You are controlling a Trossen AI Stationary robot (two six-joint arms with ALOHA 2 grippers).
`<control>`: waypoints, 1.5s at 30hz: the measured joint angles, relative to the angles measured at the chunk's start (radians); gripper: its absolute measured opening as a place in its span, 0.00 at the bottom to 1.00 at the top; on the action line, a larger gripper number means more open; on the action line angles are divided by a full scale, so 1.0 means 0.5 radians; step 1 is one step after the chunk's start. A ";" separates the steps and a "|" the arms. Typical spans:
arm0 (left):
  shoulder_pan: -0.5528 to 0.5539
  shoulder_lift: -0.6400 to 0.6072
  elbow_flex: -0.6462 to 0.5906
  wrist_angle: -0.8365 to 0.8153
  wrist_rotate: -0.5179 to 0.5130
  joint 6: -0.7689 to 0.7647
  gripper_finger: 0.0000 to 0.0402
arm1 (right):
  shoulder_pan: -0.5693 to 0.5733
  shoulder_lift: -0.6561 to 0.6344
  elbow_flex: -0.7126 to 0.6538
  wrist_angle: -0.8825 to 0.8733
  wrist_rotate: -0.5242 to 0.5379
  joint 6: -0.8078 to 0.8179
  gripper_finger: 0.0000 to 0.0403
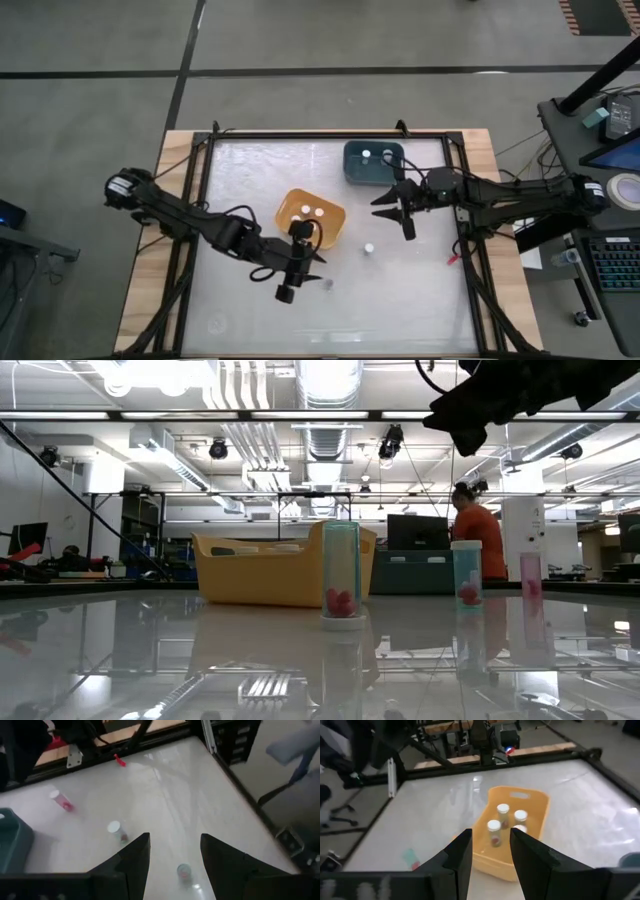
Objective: Pick and place medicine bottles into bin by pill shape (circle, oval)
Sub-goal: Put the blue pill bottle into the yellow bin
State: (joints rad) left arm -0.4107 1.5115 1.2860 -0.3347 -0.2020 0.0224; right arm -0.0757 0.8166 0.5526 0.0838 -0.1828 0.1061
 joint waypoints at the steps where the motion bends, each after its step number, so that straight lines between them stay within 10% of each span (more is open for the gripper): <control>1: 0.000 -0.021 -0.030 -0.002 -0.001 0.045 0.40 | 0.012 0.000 0.003 -0.007 -0.001 0.047 0.31; 20: 0.024 -0.627 -0.838 0.511 -0.255 0.158 0.40 | 0.332 0.073 0.413 -0.572 0.032 0.920 0.30; 32: 0.023 -0.776 -0.884 0.512 -0.257 0.001 0.40 | 0.333 0.374 0.910 -2.150 0.898 1.421 0.28; 45: 0.022 -0.774 -0.884 0.503 -0.252 -0.032 0.40 | 0.327 0.664 0.913 -2.205 0.529 1.480 0.29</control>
State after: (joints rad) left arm -0.3996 1.1244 0.8440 -0.0830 -0.3279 0.0063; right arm 0.0879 1.1488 1.0092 -1.0189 0.0814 0.8459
